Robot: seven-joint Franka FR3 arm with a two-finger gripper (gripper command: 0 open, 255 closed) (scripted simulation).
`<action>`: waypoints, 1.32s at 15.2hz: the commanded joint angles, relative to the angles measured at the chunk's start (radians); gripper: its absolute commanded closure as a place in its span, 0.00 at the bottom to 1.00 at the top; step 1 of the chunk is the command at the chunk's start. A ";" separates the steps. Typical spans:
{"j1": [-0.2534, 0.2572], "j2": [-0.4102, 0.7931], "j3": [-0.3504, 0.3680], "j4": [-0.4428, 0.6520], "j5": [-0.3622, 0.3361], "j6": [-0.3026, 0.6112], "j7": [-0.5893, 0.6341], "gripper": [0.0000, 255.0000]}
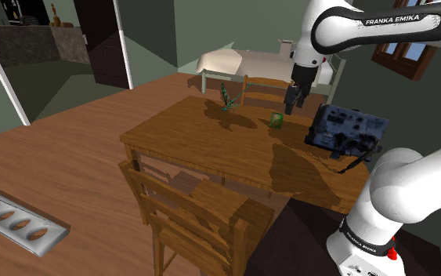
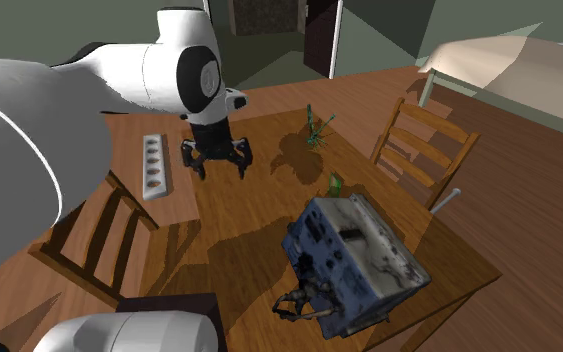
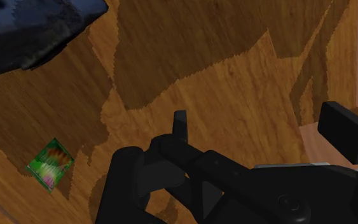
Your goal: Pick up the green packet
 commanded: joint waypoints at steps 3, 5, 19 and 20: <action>-0.005 0.097 -0.089 0.036 -0.040 0.068 -0.129 0.00; -0.004 0.154 -0.133 0.062 -0.052 0.101 -0.193 0.00; 0.011 0.680 -0.394 0.401 0.097 0.274 -0.701 0.00; 0.004 0.726 -0.403 0.437 0.125 0.277 -0.742 0.00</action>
